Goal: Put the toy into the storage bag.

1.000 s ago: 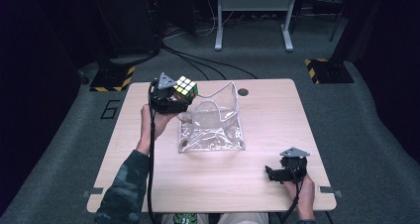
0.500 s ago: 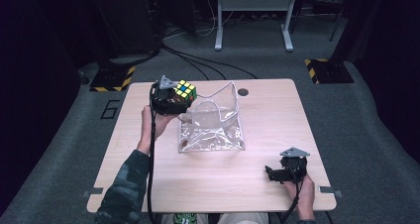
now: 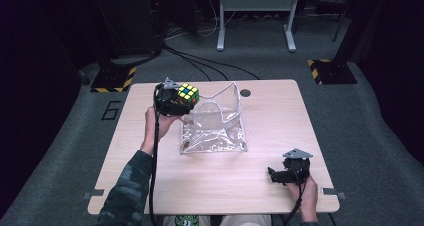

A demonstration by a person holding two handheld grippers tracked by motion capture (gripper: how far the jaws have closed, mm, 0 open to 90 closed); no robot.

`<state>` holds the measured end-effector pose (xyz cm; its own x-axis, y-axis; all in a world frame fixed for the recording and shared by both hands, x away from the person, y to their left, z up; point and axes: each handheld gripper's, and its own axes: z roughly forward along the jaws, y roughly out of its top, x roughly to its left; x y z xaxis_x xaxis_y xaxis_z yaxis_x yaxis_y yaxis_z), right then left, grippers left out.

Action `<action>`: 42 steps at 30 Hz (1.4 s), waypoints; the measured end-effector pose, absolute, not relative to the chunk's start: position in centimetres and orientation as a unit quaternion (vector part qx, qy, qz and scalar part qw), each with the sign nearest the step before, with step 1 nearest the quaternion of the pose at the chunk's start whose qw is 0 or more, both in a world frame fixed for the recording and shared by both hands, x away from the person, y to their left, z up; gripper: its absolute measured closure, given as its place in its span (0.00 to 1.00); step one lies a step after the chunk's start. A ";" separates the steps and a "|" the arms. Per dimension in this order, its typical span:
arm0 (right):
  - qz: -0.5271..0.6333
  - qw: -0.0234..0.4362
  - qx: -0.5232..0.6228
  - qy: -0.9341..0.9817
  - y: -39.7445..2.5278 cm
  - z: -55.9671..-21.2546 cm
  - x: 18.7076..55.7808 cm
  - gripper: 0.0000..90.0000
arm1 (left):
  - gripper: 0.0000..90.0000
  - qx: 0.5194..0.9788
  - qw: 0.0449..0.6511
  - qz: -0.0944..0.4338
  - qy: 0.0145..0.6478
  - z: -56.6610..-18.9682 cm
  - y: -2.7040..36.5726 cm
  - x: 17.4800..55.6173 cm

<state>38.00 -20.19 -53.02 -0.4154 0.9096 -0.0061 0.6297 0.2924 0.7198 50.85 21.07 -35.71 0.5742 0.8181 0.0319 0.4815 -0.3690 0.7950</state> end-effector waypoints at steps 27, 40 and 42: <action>0.328 0.213 0.498 0.774 -20.2 -53.0 38.0 0.00 | 0.38 0.825 0.331 0.190 0.418 -35.8 20.4 50.8; 0.328 0.214 0.498 0.774 -20.2 -53.0 38.0 0.00 | 0.27 0.817 0.342 0.200 0.419 -35.2 20.5 50.4; 0.329 0.213 0.498 0.774 -20.2 -53.0 38.0 0.00 | 0.25 0.816 0.346 0.203 0.415 -35.0 20.6 50.2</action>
